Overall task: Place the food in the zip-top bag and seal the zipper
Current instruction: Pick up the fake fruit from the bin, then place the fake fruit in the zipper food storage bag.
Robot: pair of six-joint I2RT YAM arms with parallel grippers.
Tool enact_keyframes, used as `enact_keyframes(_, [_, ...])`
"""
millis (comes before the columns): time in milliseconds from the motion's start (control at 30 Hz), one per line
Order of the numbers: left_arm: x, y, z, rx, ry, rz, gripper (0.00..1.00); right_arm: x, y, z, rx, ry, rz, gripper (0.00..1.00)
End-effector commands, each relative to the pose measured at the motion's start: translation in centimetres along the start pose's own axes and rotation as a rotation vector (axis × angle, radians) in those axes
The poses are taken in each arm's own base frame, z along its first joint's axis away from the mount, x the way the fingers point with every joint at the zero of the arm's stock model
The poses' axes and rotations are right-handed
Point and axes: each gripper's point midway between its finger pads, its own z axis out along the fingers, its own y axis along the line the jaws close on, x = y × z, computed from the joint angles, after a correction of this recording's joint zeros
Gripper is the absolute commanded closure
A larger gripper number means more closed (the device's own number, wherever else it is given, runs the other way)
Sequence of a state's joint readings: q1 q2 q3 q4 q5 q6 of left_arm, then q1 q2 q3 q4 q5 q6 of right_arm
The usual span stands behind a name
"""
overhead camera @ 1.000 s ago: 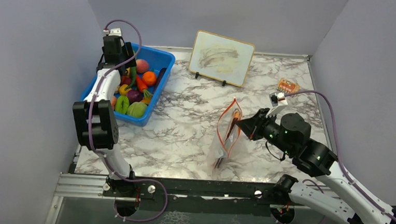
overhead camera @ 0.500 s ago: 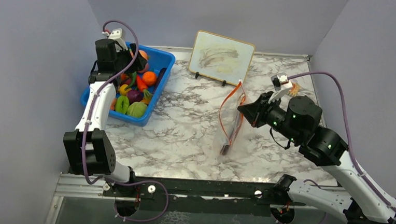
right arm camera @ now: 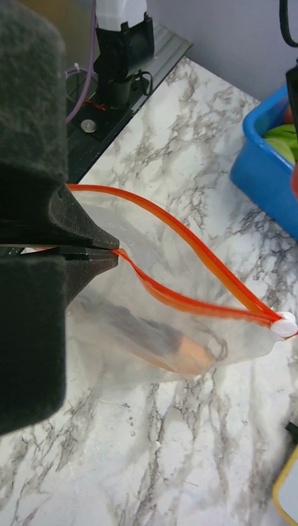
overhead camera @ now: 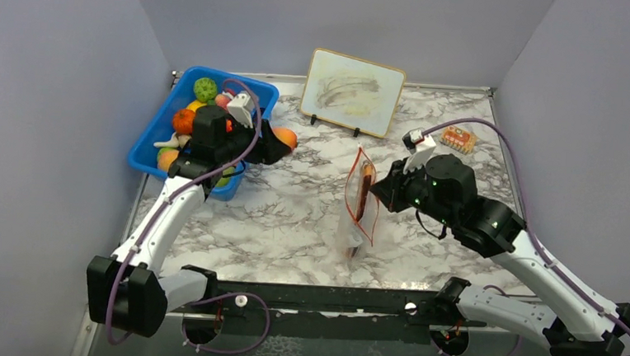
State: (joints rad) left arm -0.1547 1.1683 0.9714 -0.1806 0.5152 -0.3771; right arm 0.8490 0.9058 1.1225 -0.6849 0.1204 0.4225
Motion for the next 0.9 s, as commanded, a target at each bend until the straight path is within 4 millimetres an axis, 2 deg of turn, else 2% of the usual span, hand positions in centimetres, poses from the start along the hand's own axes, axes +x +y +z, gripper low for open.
enact_keyframes(0, [2.7,-4.2,-0.3,0.143,0.028,-0.015,0.58,-0.4,1.9,1.1,-0.107,-0.058,0.054,0.99])
enact_keyframes(100, [4.4,-5.1,-0.8,0.161,0.041,0.000,0.59,0.1,3.2,1.4,-0.186,-0.071,0.117,0.99])
enact_keyframes(200, [5.2,-6.6,-1.9,0.216,0.042,-0.019,0.59,0.8,3.9,1.8,-0.234,-0.073,0.167,0.99])
enact_keyframes(400, [3.9,-10.3,-4.2,0.327,-0.003,-0.011,0.60,1.3,3.9,2.2,-0.234,-0.069,0.204,0.99])
enact_keyframes(600, [2.5,-13.8,-5.5,0.451,-0.012,-0.020,0.60,1.1,4.2,2.0,-0.249,-0.074,0.221,0.99])
enact_keyframes(867, [3.1,-16.4,-6.2,0.543,-0.008,-0.070,0.60,1.4,3.7,1.8,-0.229,-0.079,0.240,0.99])
